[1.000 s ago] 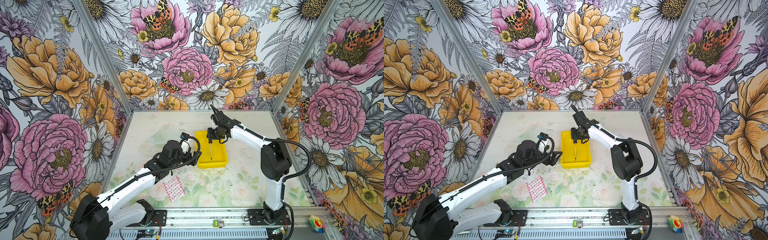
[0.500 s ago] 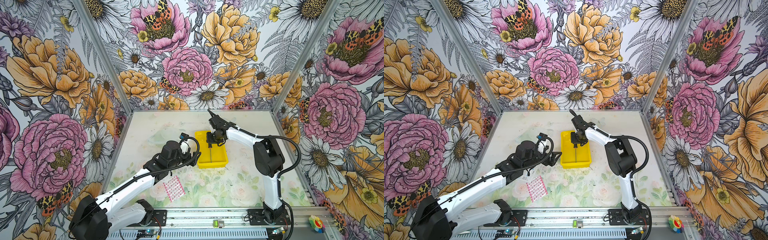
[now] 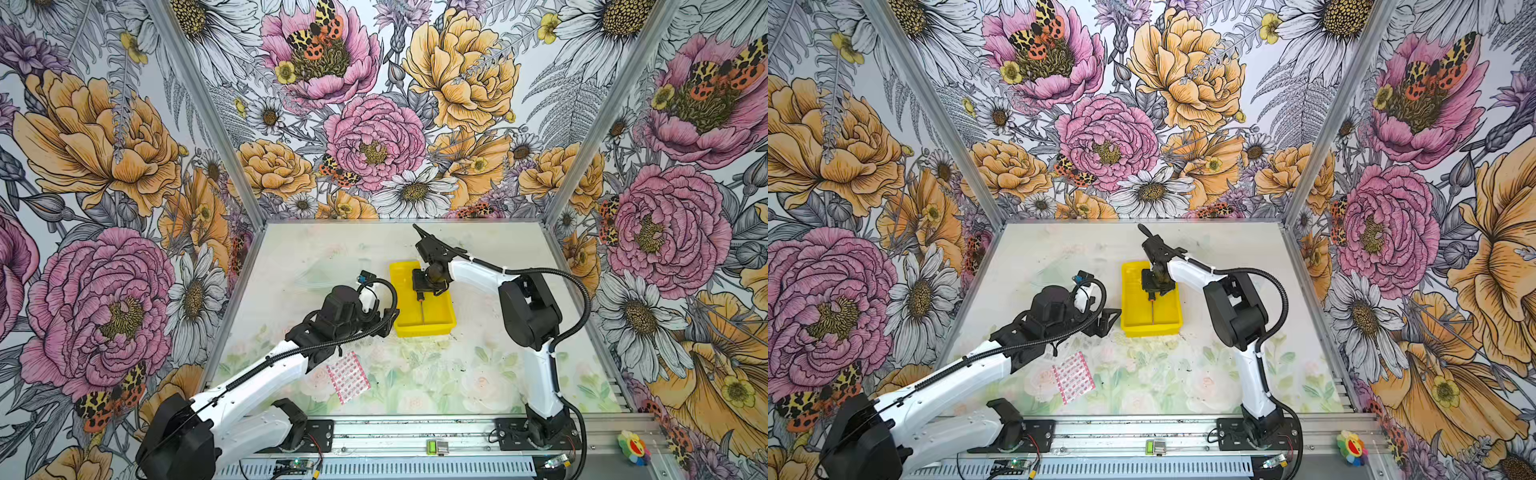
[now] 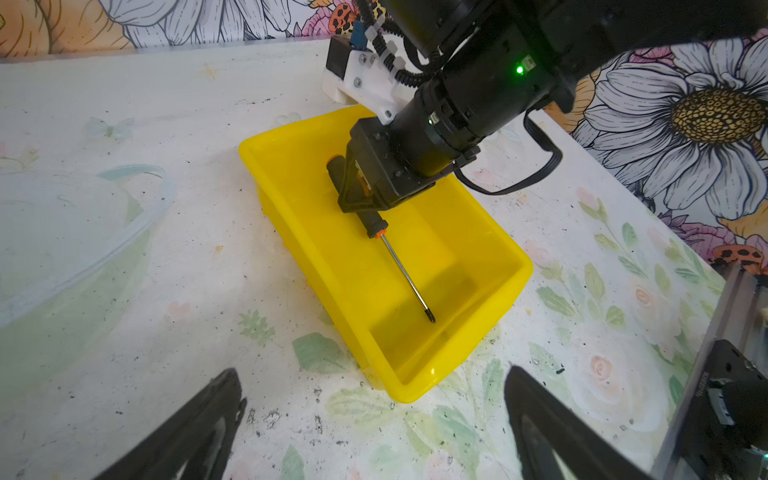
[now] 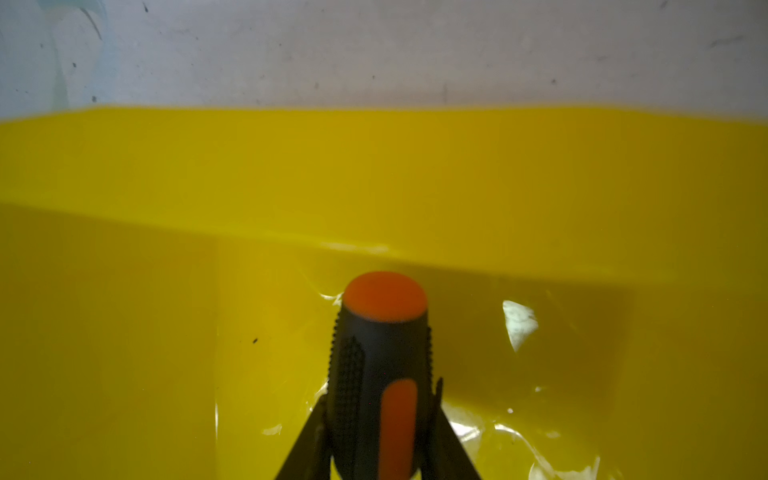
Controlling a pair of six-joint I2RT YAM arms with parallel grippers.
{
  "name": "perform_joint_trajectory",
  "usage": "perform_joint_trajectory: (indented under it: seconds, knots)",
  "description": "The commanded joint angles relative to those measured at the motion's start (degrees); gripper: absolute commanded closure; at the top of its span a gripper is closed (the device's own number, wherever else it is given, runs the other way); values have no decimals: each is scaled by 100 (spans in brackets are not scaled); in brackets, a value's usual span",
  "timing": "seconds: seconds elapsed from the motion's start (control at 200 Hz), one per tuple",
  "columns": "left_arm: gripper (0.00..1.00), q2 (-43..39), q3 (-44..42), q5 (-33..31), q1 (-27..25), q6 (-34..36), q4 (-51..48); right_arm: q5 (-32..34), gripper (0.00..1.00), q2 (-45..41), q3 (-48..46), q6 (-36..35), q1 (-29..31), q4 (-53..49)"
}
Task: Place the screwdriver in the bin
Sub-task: 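Lower the screwdriver into the bin and open the right gripper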
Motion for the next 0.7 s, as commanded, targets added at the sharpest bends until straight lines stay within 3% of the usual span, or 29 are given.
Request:
perform_joint_trajectory:
  seconds: [0.0,0.696]
  knots:
    - [1,-132,-74,-101,52,-7,29,161,99,134,-22,97,46,60]
    - [1,-166,-100,-157,77,0,65,434,78,58,-147,137,55,67]
